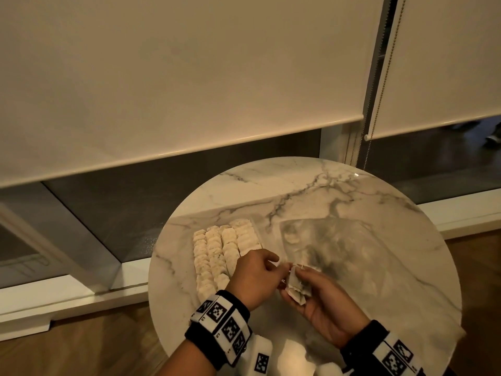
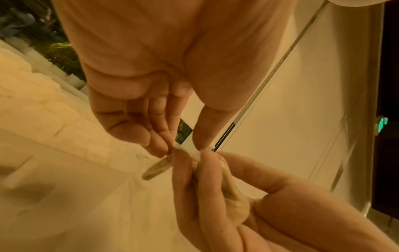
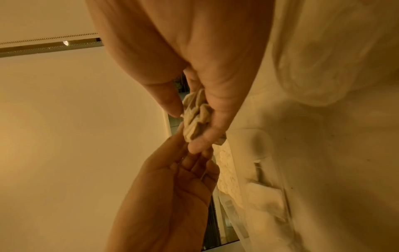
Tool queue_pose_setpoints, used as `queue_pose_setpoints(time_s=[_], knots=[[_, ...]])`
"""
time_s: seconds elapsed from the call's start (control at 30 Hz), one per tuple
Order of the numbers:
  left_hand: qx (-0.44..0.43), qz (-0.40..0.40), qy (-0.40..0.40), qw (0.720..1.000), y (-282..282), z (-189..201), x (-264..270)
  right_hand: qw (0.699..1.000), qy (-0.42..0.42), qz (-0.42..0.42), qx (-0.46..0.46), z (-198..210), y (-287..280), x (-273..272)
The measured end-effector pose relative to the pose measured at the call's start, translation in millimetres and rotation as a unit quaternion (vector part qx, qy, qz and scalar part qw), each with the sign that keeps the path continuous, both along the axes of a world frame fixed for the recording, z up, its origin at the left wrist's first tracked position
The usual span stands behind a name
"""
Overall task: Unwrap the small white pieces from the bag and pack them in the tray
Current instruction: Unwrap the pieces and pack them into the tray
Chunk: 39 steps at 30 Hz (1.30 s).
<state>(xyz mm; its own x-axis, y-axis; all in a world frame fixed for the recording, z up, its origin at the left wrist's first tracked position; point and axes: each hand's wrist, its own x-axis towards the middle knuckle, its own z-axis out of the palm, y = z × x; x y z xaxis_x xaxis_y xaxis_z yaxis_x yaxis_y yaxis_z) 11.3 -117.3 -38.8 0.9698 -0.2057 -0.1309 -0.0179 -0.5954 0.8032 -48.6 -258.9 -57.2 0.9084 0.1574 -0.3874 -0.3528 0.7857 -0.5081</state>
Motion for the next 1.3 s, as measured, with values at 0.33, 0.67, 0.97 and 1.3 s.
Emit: queue_pose_setpoints(time_s=[0.33,0.67,0.97,1.3], knots=[[-0.120,0.011,0.069,0.990,0.7,-12.0,-7.3,0.999,0.029,0.016,0.008,-7.6,-3.2,1.6],[-0.306,0.082,0.167,0.934,13.5,0.3,-11.9,0.993,0.106,-0.004,-0.056,2.2,-15.8,2.0],[-0.331,0.058,0.219,0.916,14.8,1.8,-18.0,0.991,0.044,0.030,-0.119,8.7,-3.0,-1.3],[-0.314,0.092,0.108,0.939,27.5,1.3,-10.8,0.990,0.040,-0.003,-0.135,4.0,-1.2,-0.6]])
